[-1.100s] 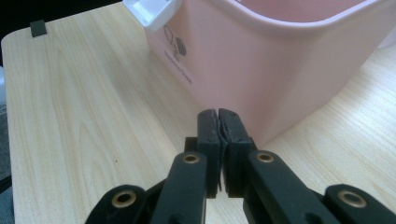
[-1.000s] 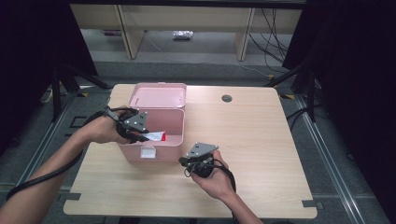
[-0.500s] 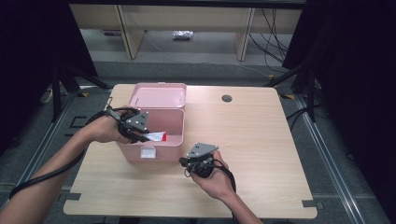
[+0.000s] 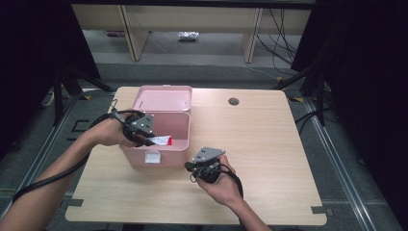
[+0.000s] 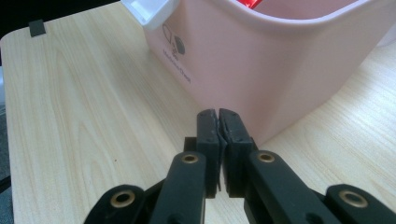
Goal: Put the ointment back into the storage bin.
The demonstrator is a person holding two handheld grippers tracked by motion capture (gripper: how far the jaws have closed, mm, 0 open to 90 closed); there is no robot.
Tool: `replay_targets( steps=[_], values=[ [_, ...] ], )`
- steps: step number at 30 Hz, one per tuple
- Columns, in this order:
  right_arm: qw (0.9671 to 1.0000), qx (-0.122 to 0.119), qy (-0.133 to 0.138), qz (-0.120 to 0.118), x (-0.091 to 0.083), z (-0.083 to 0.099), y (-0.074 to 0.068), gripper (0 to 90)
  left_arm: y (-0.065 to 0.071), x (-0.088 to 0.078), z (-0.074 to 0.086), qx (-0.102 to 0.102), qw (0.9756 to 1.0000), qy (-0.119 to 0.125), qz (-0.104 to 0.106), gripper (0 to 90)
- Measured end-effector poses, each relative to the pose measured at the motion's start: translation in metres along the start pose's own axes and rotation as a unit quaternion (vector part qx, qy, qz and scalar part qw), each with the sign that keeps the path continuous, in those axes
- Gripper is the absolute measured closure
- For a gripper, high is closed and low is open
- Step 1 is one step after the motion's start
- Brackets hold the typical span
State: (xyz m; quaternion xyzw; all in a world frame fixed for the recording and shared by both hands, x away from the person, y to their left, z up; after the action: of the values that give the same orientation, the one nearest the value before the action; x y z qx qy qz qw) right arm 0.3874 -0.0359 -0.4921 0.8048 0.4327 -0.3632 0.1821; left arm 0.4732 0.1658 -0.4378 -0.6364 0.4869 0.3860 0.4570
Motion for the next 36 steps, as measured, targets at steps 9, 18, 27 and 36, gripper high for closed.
replay_targets(
  steps=[9,18,27,36],
  values=[
    [1.0,0.0,0.0,0.001,0.0,0.0,0.0,88.0,-0.003,0.002,0.001,-0.002,1.0,-0.003,0.007,71.2],
    [1.0,0.001,0.0,0.001,-0.001,0.0,0.001,87.9,-0.003,0.006,0.001,0.007,0.9996,-0.015,0.021,71.2],
    [1.0,-0.006,0.002,0.004,-0.001,0.0,0.002,87.7,-0.003,0.01,0.004,-0.002,0.9992,-0.022,0.033,71.2],
    [1.0,0.005,0.0,0.002,-0.002,0.0,0.001,87.5,-0.004,0.014,0.006,-0.012,0.9988,-0.026,0.04,71.2]
  ],
)
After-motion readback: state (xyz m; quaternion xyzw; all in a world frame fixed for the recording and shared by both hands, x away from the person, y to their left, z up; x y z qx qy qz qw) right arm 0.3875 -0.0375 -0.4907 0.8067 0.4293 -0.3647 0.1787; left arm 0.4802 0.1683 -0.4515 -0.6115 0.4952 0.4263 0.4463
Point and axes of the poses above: each handheld gripper's, and its own axes: x roughly forward along the jaws, z roughly out of its underside, y roughly to its right, the point moved 6 cm from there along x, roughly forward along the jaws, and after that the axes turned 11 degrees about -y, right-handed, at the moved point
